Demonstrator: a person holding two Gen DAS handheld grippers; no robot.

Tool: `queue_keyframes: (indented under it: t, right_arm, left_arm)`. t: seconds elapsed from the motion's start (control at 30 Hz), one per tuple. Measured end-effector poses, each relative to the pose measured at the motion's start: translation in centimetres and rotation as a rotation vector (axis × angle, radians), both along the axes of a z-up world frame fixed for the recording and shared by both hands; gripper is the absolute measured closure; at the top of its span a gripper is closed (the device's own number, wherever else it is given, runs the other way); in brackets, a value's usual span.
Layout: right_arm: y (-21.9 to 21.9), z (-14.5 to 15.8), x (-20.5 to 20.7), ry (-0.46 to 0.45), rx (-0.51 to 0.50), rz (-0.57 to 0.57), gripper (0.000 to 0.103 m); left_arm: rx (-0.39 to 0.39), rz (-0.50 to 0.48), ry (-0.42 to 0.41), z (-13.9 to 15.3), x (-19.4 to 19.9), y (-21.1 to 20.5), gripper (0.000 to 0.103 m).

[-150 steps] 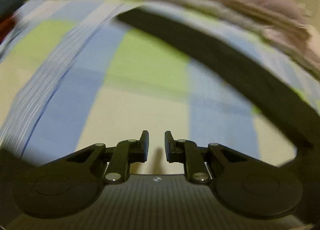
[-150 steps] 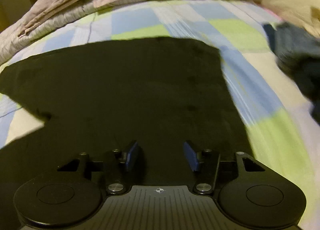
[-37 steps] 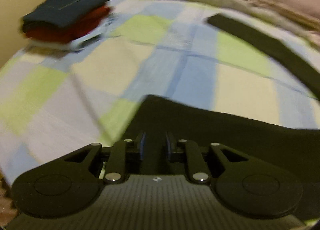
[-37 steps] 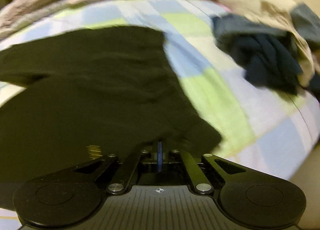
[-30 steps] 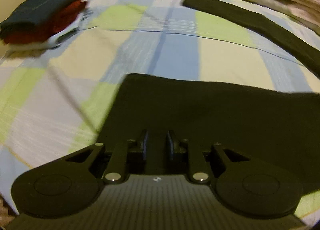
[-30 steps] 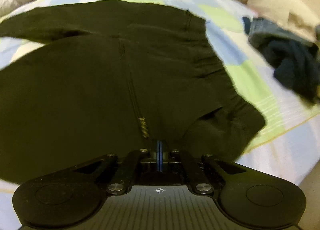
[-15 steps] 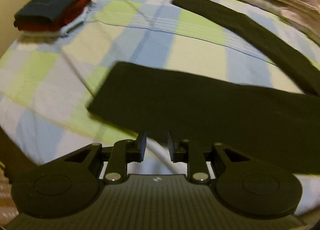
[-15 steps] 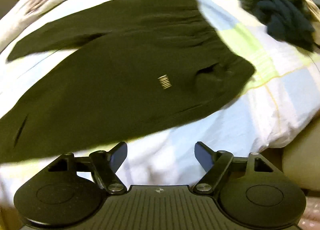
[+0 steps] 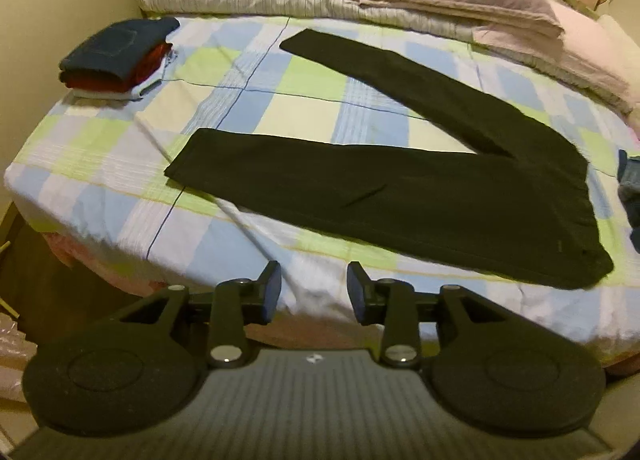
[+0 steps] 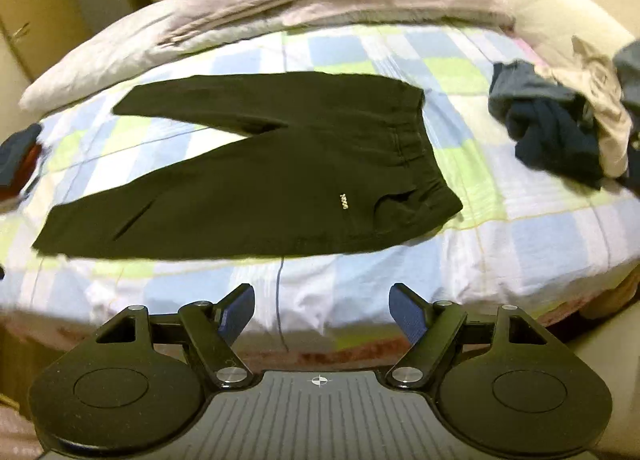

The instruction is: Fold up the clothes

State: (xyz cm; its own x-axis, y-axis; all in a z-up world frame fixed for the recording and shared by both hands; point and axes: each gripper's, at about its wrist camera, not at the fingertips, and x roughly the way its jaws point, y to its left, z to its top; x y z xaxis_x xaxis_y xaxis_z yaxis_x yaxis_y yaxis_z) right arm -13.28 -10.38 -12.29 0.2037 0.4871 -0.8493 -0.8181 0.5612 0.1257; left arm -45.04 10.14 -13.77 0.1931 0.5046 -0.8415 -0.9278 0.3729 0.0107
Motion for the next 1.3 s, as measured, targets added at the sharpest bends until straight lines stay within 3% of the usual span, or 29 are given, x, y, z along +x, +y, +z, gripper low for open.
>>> queue_keyframes:
  t: [0.37, 1.07, 1.3]
  right_arm:
    - [-3.9, 3.6, -1.6, -0.003, 0.025, 0.034, 0.026]
    - [-6.7, 4.7, -3.6, 0.013, -0.029, 0.035, 0.026]
    - [-7.6, 4.1, -3.8, 0.028, -0.056, 0.029, 0.026]
  left_arm:
    - [0.006, 0.022, -0.031, 3.6, -1.7, -7.3, 0.067]
    - [0.020, -0.008, 0.002, 5.6, -1.7, -10.9, 0.066]
    - [0.022, -0.029, 0.020, 5.4, -1.3, -11.9, 0.062]
